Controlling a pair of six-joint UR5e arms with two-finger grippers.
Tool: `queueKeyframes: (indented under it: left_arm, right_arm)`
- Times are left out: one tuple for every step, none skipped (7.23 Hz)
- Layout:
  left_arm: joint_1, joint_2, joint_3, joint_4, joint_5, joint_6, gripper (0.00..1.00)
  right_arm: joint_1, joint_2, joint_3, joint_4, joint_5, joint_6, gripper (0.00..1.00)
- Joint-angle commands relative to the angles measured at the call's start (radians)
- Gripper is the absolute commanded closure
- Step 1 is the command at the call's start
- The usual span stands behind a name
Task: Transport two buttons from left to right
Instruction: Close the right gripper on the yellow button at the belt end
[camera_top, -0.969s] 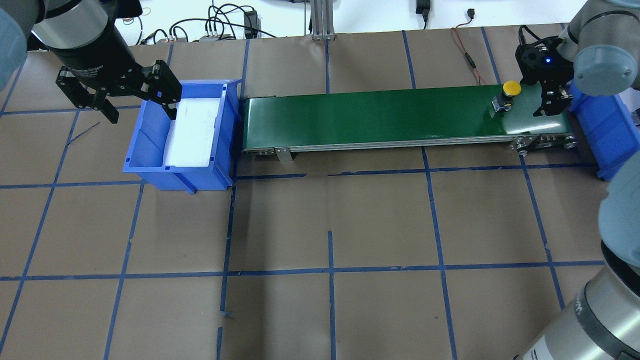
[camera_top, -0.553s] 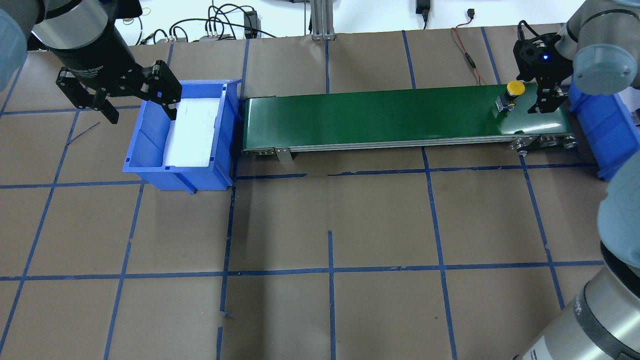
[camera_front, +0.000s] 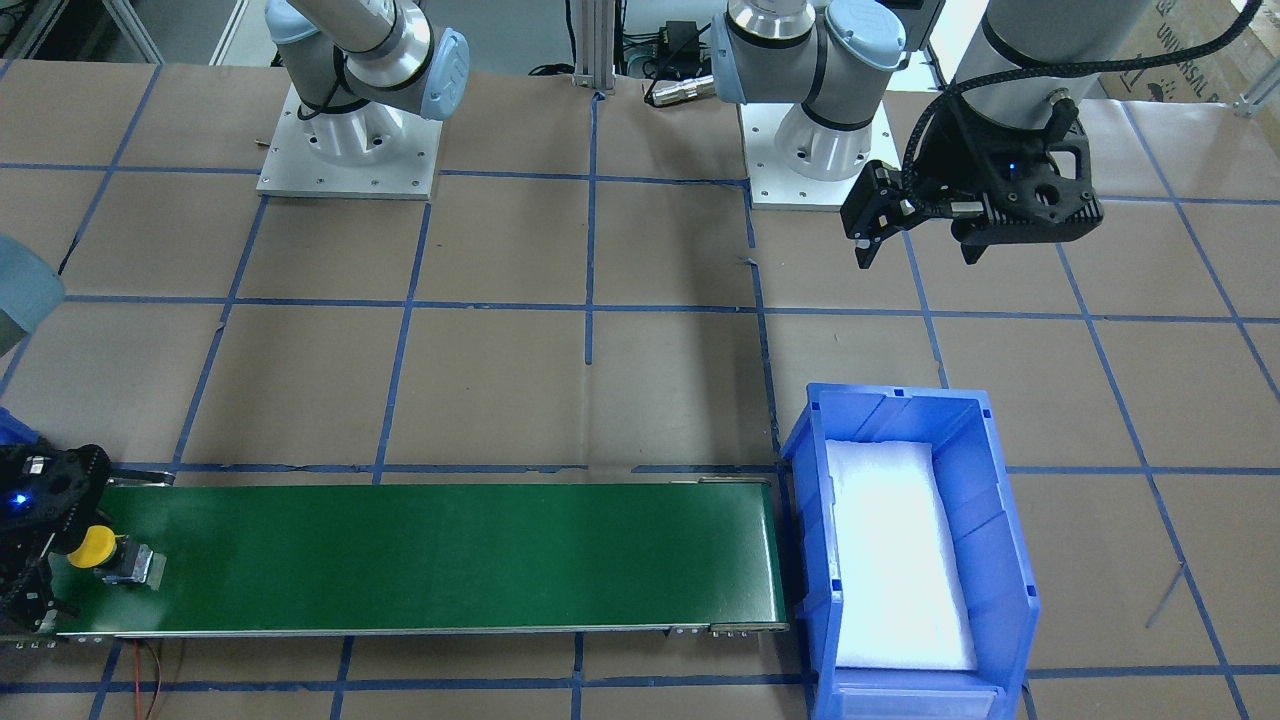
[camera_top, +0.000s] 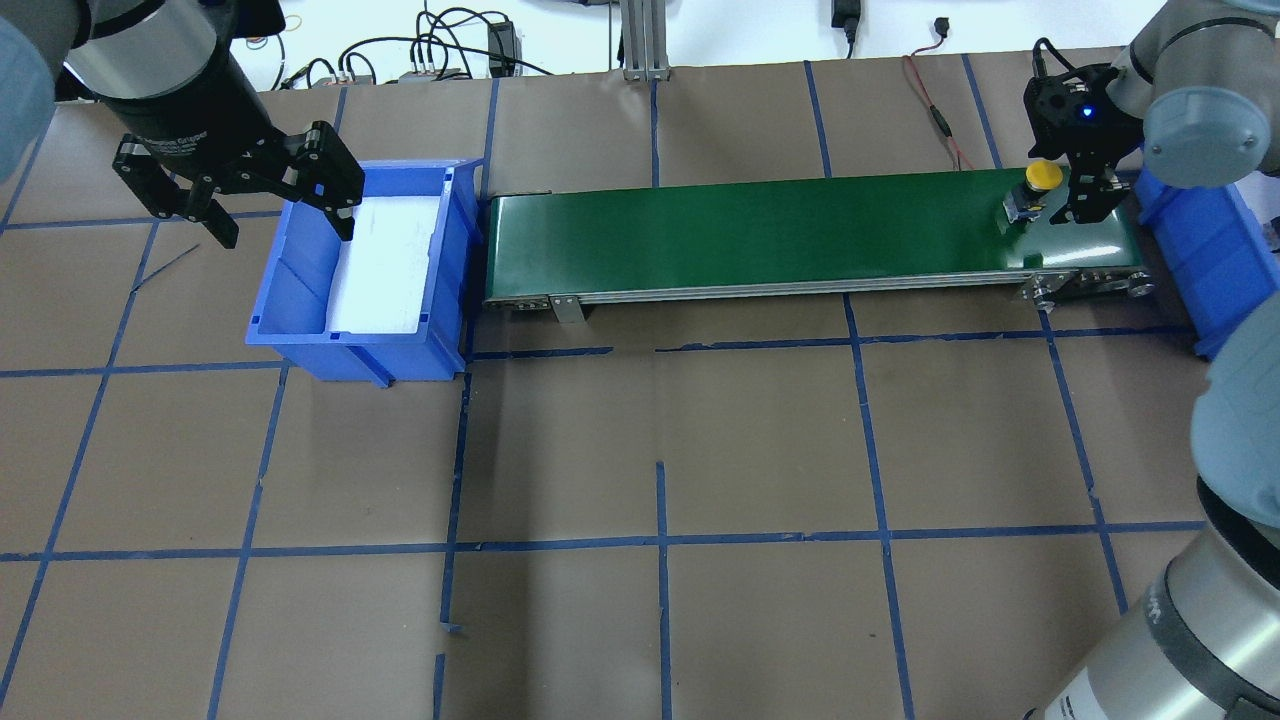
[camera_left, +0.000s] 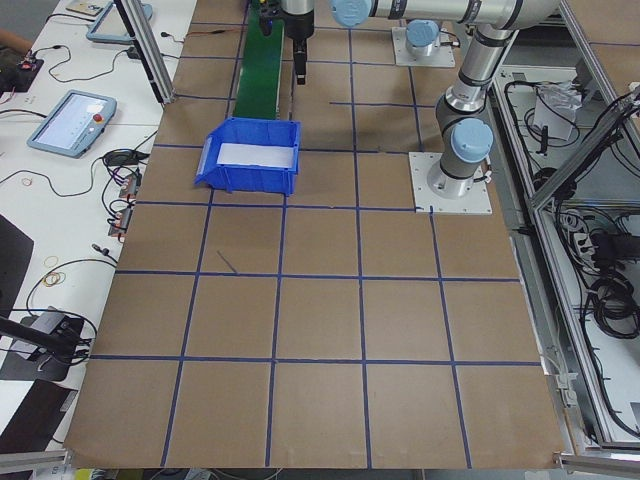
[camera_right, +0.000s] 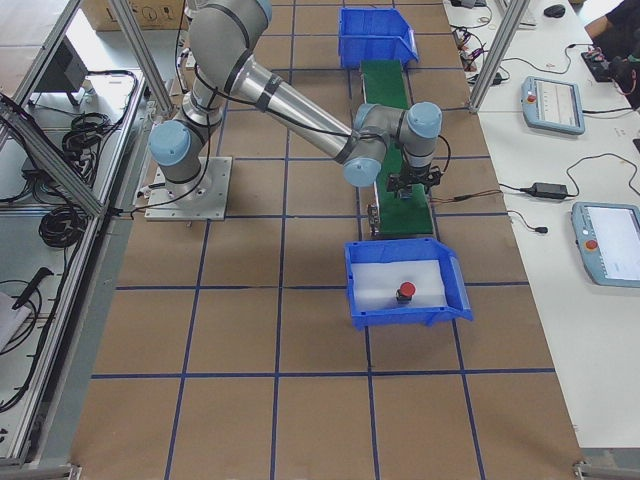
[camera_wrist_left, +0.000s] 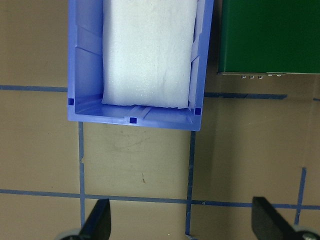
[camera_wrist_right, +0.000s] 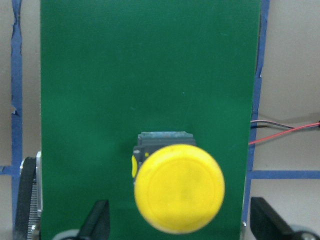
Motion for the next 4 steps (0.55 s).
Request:
queueKeyframes:
  left_arm:
    - [0.0, 0.0, 0.0, 0.0, 0.0, 0.0, 0.0]
    - [0.0, 0.0, 0.0, 0.0, 0.0, 0.002, 0.0]
    - [0.0, 0.0, 0.0, 0.0, 0.0, 0.002, 0.0]
    - [-0.002, 0.0, 0.0, 0.0, 0.0, 0.0, 0.0]
  right_arm:
    - [0.001, 0.004, 0.0, 0.0, -0.001, -0.001, 0.03]
    - [0.001, 0.01, 0.0, -0.002, -0.001, -0.001, 0.03]
    - [-0.001, 0.012, 0.0, -0.002, -0.001, -0.001, 0.03]
    - [0.001, 0.013, -0.005, -0.002, -0.003, -0.001, 0.07]
